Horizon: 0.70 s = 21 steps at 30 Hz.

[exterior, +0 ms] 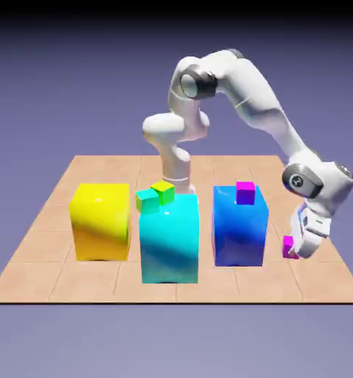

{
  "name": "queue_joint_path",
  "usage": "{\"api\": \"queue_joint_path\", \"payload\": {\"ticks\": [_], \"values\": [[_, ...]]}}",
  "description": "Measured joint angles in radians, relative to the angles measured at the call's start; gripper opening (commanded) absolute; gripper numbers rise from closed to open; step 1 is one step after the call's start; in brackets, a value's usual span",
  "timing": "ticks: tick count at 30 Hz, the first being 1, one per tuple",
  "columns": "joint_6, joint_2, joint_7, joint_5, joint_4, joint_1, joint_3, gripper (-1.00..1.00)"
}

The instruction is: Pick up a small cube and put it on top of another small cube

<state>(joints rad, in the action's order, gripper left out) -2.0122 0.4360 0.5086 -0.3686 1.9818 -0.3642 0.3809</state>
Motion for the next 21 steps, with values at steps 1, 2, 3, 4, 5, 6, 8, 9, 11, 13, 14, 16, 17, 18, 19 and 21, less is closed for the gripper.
{"api": "queue_joint_path", "payload": {"ticks": [1,2,3,4,5,6,8,9,11,13,14,16,17,18,19,21], "values": [[0.026,-0.036,0.01,0.042,0.007,-0.005,-0.014,-1.0],[0.051,-0.072,0.02,0.084,0.013,-0.01,-0.027,-1.0],[0.077,-0.109,0.03,0.126,0.02,-0.014,-0.041,-1.0],[0.103,-0.145,0.04,0.168,0.026,-0.019,-0.054,-1.0],[0.128,-0.181,0.05,0.21,0.033,-0.024,-0.068,-1.0],[0.154,-0.217,0.06,0.252,0.039,-0.029,-0.081,-1.0],[0.205,-0.29,0.08,0.336,0.052,-0.038,-0.108,-1.0],[0.226,-0.326,0.084,0.35,0.065,-0.024,-0.107,-1.0],[0.266,-0.399,0.09,0.365,0.092,0.008,-0.096,-1.0],[0.306,-0.471,0.096,0.38,0.12,0.04,-0.085,-1.0],[0.326,-0.507,0.099,0.387,0.134,0.054,-0.08,-1.0],[0.366,-0.58,0.104,0.402,0.161,0.085,-0.069,-1.0],[0.386,-0.616,0.107,0.41,0.175,0.1,-0.064,-1.0],[0.405,-0.651,0.11,0.415,0.189,0.116,-0.058,-1.0],[0.393,-0.64,0.101,0.376,0.192,0.133,-0.04,-1.0],[0.356,-0.638,0.102,0.376,0.228,0.133,-0.039,-1.0]]}}
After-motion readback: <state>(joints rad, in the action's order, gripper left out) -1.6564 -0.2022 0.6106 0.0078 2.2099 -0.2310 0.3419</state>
